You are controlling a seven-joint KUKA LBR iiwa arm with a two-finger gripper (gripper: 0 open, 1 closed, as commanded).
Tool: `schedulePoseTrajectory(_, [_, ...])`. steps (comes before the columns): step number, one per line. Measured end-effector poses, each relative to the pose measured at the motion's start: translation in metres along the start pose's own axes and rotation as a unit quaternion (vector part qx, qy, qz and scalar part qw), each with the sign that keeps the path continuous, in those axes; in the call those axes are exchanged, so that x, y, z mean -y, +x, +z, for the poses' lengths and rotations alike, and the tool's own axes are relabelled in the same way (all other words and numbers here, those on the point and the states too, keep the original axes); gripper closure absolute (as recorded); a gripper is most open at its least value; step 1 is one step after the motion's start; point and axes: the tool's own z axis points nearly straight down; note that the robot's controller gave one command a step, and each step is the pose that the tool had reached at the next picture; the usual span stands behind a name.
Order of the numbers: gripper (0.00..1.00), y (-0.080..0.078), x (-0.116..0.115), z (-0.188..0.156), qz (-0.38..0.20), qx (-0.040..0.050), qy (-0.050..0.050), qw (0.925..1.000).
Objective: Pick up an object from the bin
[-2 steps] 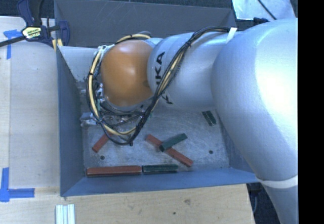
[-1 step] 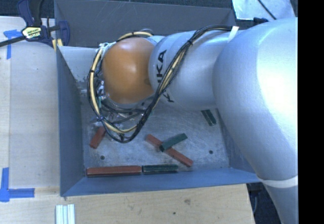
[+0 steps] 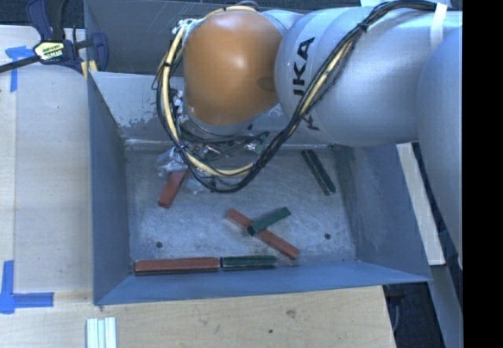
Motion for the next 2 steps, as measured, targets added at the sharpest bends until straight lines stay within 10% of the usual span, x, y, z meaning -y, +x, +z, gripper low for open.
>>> schedulePoseTrajectory(1, [1.00,0.001,-0.002,0.005,0.000,-0.0029,-0.003,1.0000])
schedulePoseTrajectory(2, [1.00,0.039,-0.019,-0.051,0.007,-0.0026,-0.002,1.0000])
